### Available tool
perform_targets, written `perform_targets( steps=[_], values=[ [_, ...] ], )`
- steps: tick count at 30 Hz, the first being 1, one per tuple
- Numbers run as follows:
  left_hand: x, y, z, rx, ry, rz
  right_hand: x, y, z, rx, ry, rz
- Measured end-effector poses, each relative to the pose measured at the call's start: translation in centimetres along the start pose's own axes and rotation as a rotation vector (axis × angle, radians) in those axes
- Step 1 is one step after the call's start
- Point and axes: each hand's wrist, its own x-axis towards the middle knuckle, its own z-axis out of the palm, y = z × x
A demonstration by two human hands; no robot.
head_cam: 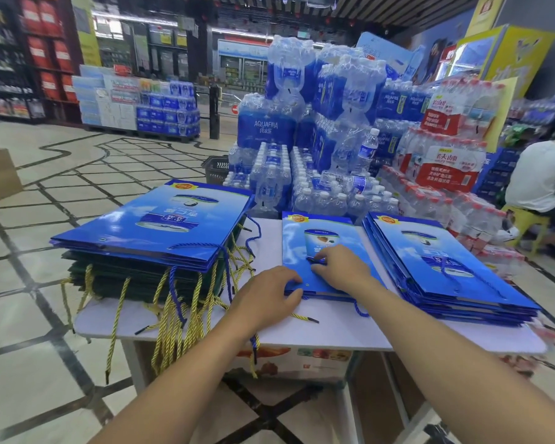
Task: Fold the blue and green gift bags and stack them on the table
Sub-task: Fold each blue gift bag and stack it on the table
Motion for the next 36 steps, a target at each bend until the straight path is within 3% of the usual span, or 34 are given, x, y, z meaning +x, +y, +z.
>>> perform_targets(
  steps=[5,10,21,36],
  values=[
    [0.0,-0.1,0.1,-0.007,0.007,-0.002,-0.4,-0.6,0.3,0.165,0.097,0.037],
    [0.1,-0.1,0.0,-0.017,0.025,0.0,-3.7,-1.7,-0.4,0.669,0.113,-0.064],
    [0.2,-0.1,0.0,-0.01,0.032,0.002,-5.5,0.5,2.9,0.526,0.307,-0.232],
    [0.3,-0.5,0.3,-0.034,0.028,0.016,-5.9,0.4,3.2,0.411,0.281,-0.287]
  ],
)
